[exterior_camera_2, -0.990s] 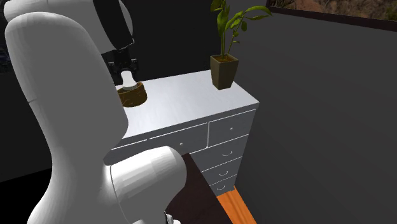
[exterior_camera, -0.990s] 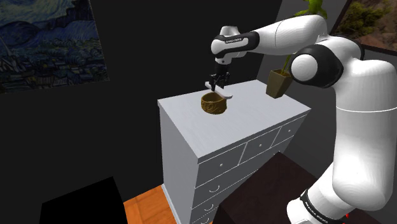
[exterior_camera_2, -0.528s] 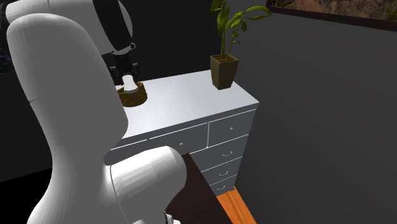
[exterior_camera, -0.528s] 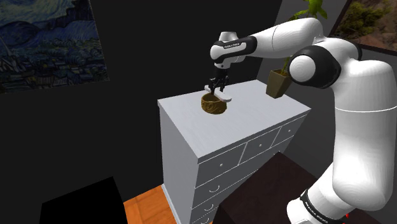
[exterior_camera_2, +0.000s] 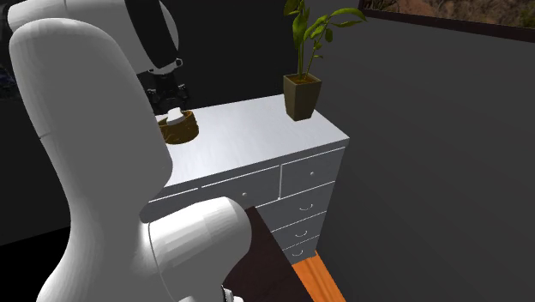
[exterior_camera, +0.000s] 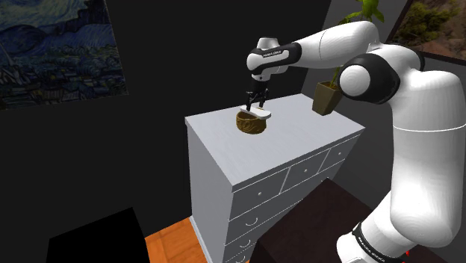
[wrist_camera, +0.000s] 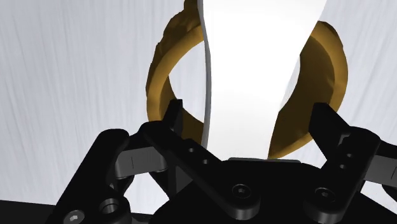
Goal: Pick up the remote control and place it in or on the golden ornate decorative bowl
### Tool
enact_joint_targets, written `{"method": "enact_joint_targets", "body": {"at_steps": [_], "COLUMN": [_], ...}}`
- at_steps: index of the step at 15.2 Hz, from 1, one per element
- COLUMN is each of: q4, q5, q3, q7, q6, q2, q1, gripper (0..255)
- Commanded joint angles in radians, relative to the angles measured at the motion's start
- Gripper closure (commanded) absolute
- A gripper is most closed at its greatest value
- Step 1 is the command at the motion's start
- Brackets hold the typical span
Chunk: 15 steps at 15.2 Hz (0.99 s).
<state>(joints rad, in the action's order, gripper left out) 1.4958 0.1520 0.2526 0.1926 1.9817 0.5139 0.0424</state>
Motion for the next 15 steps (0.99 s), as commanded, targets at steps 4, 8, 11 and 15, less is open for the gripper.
{"method": "enact_joint_targets", "body": {"at_steps": [4,8,11,15], "q4": [-0.021,-0.086,-0.086,-0.086], "q5": [-0.003,-0.010,-0.010,-0.010], "q3": [0.002,0.006,0.006,0.006], "q7": [-0.002,-0.008,-0.007,-0.007], "q6": [-0.029,-0.113,-0.113,-0.113], "q2": [-0.008,-0.027,-0.027,-0.027], "q1": [-0.001,-0.003,-0.003,-0.003], "gripper": [0,0,0,0]}}
